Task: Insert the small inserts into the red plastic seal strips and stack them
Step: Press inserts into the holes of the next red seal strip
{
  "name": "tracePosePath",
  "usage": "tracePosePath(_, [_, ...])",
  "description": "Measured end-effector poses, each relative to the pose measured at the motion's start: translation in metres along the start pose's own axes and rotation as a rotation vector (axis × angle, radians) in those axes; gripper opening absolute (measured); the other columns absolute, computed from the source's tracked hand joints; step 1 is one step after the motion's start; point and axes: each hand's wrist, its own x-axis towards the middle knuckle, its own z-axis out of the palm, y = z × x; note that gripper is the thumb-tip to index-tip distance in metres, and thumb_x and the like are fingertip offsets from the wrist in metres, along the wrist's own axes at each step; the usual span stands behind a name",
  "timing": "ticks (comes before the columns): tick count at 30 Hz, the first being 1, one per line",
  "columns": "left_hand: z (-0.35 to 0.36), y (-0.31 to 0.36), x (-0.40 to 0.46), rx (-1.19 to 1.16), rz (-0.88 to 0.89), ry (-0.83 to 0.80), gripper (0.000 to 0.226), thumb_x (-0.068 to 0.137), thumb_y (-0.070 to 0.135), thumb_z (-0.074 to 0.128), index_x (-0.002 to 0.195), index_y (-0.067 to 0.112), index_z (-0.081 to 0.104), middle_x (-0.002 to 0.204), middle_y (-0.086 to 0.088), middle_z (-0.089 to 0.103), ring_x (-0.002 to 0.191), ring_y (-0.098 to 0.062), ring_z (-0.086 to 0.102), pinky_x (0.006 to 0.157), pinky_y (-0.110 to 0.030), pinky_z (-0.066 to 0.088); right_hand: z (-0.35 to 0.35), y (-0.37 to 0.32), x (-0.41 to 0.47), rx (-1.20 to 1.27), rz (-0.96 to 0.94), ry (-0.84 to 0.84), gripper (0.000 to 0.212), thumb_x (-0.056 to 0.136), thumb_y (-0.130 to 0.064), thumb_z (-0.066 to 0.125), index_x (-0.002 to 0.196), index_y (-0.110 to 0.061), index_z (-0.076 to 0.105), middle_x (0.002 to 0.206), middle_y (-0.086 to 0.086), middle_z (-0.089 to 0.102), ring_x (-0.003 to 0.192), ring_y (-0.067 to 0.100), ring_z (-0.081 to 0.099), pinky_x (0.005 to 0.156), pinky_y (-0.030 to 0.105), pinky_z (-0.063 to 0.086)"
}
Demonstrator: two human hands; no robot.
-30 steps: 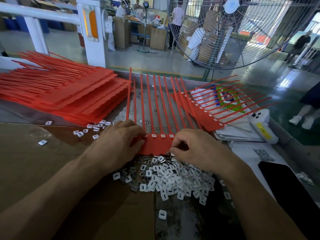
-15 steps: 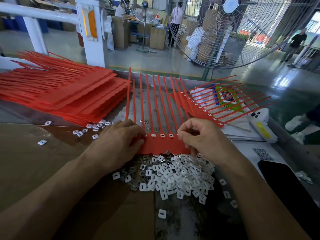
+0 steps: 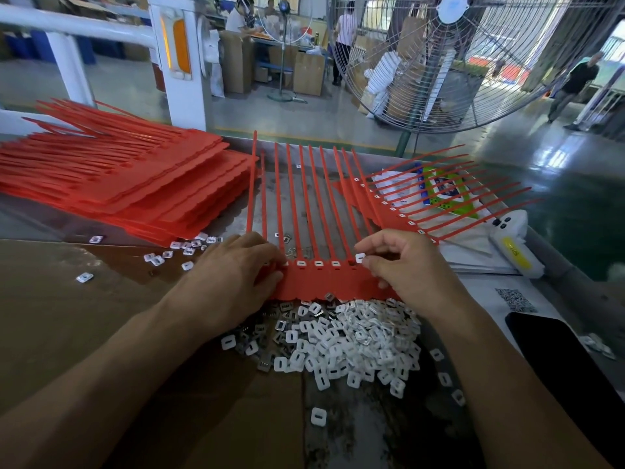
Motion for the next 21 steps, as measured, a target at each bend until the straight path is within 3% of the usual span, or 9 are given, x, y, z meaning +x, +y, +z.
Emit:
tracePosePath(8, [-0.001,0.0,0.001,0.011,0.001,0.0,0.04,0.095,0.049,0.047,0.13,0.036,0.062,0.126,0.015,0.055,0.12,-0.008,0.05,0.108,-0.038,0.042,-0.002,0.002,0.002,-0.017,-0.013,0.173,0.018,0.096,-0.02,0.071,0.101,-0.037,0.076,0.088,-0.021,0.073,0.073,0.001,0.069,0.064,0.017,0.054])
tracePosePath(11, [0.0,0.0,0.001,0.016,-0.007,-0.011,0.039,0.096,0.049,0.048,0.131,0.037,0.06,0.128,0.015,0.054,0.122,-0.008,0.049,0.109,-0.039,0.041,0.004,0.001,0.004,-0.134,-0.031,0.096,0.015,0.097,-0.022,0.071,0.108,-0.029,0.078,0.096,-0.021,0.072,0.086,-0.008,0.066,0.076,0.015,0.051])
tracePosePath(14, [-0.001,0.001,0.002,0.011,-0.006,-0.011,0.04,0.095,0.049,0.047,0.131,0.036,0.061,0.128,0.014,0.055,0.122,-0.009,0.049,0.109,-0.04,0.042,0.009,-0.002,0.005,-0.269,-0.055,0.037,0.015,0.096,-0.02,0.071,0.109,-0.022,0.078,0.102,-0.015,0.074,0.094,-0.004,0.066,0.083,0.016,0.05])
tracePosePath(18, [-0.001,0.002,0.002,0.022,-0.019,-0.027,0.044,0.093,0.053,0.043,0.132,0.039,0.059,0.13,0.016,0.053,0.123,-0.007,0.047,0.11,-0.039,0.041,0.01,-0.006,0.006,-0.38,-0.082,-0.01,0.015,0.097,-0.017,0.069,0.11,-0.02,0.077,0.106,-0.009,0.073,0.095,0.002,0.066,0.079,0.013,0.049])
tracePosePath(21, [-0.002,0.003,0.002,0.017,-0.023,-0.037,0.047,0.092,0.055,0.04,0.133,0.039,0.059,0.13,0.016,0.053,0.123,-0.006,0.047,0.111,-0.039,0.04,0.01,-0.009,0.007,-0.433,-0.097,-0.028,0.017,0.098,-0.015,0.068,0.112,-0.018,0.077,0.108,-0.005,0.071,0.097,0.008,0.066,0.088,0.026,0.056])
